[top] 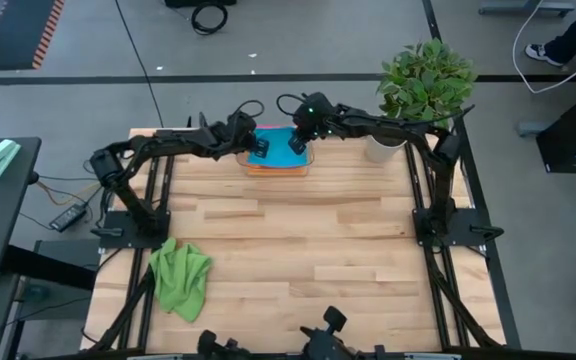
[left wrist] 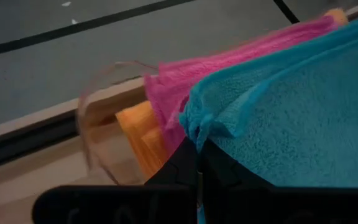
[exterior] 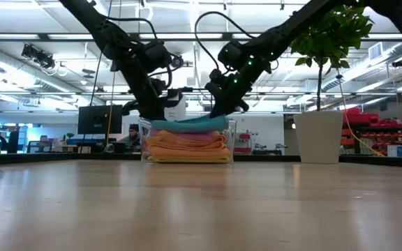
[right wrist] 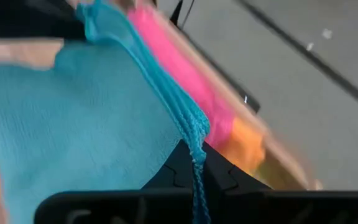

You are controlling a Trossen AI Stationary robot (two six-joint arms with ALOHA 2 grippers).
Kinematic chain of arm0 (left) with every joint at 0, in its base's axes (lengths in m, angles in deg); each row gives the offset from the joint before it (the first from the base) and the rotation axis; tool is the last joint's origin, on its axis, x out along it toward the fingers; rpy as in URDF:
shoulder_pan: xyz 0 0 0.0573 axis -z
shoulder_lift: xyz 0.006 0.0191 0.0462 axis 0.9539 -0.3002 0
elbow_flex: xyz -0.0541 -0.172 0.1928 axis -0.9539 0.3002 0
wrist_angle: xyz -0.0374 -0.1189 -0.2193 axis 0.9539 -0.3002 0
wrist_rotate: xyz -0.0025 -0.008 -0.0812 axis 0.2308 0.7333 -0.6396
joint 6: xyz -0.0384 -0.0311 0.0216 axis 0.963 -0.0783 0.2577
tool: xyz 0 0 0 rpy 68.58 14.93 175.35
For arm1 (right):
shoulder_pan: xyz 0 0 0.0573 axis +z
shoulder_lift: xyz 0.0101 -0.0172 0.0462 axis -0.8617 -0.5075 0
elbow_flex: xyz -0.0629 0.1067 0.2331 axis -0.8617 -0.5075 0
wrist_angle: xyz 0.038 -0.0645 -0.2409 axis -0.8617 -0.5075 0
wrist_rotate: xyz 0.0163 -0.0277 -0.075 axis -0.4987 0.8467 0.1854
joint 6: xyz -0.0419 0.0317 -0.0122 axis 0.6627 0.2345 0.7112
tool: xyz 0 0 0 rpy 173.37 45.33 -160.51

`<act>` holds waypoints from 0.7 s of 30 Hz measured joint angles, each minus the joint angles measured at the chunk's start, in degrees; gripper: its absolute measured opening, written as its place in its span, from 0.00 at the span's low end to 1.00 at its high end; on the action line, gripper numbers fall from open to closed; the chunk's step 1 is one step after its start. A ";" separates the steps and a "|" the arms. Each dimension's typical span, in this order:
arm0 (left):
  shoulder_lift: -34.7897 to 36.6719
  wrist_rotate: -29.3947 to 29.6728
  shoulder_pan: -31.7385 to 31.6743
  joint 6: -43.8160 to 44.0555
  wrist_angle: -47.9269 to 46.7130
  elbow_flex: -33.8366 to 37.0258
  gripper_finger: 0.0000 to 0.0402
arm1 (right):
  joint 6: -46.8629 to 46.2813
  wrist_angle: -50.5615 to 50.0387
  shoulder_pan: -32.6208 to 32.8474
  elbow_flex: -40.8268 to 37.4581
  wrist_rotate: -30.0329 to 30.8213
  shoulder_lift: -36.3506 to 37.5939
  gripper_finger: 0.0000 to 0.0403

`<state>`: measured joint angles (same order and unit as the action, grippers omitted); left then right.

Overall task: Fold microfiber towels
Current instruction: Put the blue microfiber towel into the transparent bin

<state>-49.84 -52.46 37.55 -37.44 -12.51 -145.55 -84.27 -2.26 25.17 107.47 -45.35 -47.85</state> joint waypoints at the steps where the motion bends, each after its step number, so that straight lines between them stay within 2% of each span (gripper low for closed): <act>1: 0.01 0.05 -0.26 -0.31 -0.07 0.00 0.02 | 0.00 0.97 -0.06 0.04 -0.06 -0.18 0.02; 8: 0.13 -0.01 -0.64 -0.30 0.02 -0.02 0.05 | 0.81 1.32 -0.06 0.02 -0.14 -0.01 0.09; 15: 0.13 -1.64 -0.79 -0.13 -1.23 -0.29 0.32 | 0.14 -0.63 -0.26 0.00 -0.19 0.40 0.19; 21: 0.13 -1.79 -1.25 0.89 -9.96 -4.93 0.53 | -3.17 -1.89 -2.16 0.00 -1.49 1.48 0.36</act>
<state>-49.71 -54.25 36.30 -36.54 -22.48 -150.48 -87.44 -4.15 23.02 107.47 -46.85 -46.37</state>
